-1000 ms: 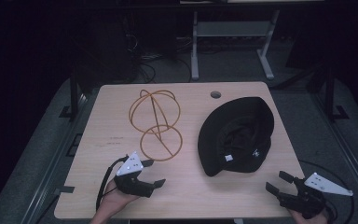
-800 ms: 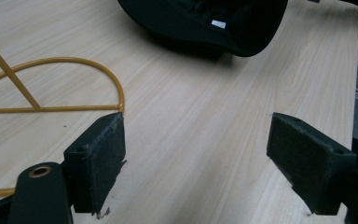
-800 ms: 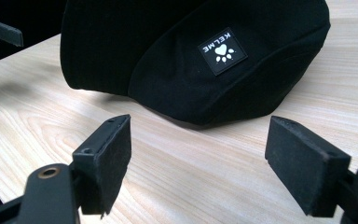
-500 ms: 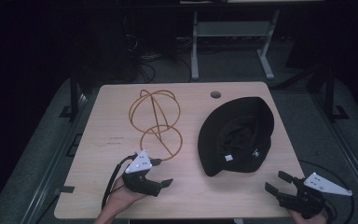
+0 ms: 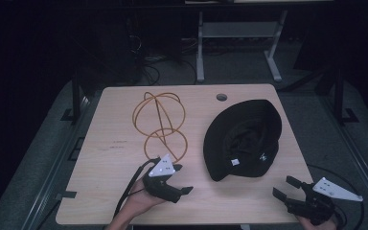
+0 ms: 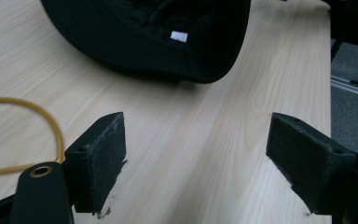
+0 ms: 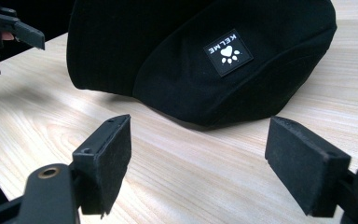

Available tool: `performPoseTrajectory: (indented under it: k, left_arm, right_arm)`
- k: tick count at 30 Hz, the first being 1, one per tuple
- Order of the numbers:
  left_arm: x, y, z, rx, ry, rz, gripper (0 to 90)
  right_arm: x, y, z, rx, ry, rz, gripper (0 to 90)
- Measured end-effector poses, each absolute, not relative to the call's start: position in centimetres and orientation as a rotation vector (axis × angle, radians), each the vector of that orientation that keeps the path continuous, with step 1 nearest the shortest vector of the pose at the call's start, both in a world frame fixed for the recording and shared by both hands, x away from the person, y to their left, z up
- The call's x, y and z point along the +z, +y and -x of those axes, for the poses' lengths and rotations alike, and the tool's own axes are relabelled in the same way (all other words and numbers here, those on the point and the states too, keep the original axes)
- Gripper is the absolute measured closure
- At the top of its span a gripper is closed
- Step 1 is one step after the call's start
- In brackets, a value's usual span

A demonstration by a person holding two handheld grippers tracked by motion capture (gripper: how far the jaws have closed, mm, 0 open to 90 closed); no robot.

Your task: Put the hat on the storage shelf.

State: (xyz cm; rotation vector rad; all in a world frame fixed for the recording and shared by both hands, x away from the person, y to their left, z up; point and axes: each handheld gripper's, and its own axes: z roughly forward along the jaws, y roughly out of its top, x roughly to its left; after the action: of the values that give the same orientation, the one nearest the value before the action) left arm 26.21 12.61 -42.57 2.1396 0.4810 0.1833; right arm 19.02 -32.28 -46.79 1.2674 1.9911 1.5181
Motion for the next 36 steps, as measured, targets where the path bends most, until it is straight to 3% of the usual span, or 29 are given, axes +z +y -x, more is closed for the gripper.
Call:
performPoseTrajectory:
  k: [36]
  left_arm:
    - [-42.9, 4.2, -27.8, 0.105, 0.335, -2.209, 22.6]
  right_arm:
    - [-46.7, -32.1, -19.0, 1.534, 2.003, -1.241, 22.0]
